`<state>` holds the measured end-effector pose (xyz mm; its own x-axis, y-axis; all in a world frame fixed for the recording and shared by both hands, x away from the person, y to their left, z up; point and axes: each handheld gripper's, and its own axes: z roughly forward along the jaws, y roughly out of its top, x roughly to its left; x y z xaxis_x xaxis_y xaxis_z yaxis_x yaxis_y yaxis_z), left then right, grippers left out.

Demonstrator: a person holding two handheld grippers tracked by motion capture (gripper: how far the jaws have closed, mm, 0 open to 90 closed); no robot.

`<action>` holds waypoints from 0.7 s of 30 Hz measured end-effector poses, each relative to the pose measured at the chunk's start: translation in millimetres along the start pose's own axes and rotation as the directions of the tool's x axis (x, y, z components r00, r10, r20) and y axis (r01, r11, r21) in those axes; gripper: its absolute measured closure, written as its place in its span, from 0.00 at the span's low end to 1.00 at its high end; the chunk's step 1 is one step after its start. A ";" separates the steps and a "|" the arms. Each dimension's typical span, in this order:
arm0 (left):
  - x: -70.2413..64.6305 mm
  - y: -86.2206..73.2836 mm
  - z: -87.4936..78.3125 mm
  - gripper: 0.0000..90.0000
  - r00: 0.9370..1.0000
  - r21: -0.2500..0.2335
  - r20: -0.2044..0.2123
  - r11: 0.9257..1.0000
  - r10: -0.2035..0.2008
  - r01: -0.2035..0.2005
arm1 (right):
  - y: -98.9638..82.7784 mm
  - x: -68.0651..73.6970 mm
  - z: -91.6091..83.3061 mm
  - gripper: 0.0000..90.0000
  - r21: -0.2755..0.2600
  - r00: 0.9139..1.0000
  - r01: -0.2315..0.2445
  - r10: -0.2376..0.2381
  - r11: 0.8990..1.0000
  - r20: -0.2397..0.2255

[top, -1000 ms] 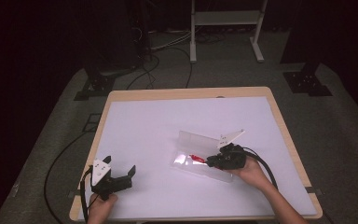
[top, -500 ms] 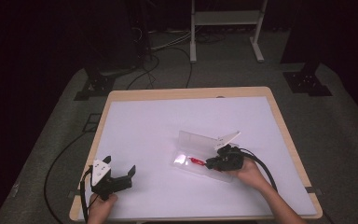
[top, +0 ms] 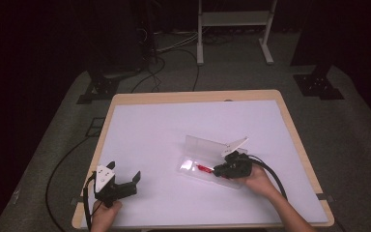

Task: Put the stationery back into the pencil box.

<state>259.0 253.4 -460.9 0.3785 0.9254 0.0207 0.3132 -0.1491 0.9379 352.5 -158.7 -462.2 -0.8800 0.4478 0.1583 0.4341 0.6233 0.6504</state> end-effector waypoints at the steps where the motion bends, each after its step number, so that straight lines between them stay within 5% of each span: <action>1: 0.0 0.0 0.0 0.00 1.000 0.000 0.000 1.000 0.000 0.000 | -0.4 0.1 0.1 0.87 0.001 1.000 -0.002 0.002 1.000 0.001; 11: 0.0 0.1 0.4 0.00 1.000 0.002 0.002 1.000 0.000 0.000 | -0.4 -0.6 2.4 0.87 0.003 1.000 -0.005 0.005 1.000 -0.002; 21: -0.2 0.0 0.0 0.00 1.000 0.002 0.005 1.000 0.004 -0.004 | -0.2 -1.0 -8.7 0.74 -0.034 1.000 -0.018 0.018 0.999 -0.014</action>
<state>259.0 253.2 -460.9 0.3838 0.9231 0.0230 0.3131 -0.1536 0.9372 351.6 -164.8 -456.1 -0.8747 0.4501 0.1800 0.4433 0.5925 0.6726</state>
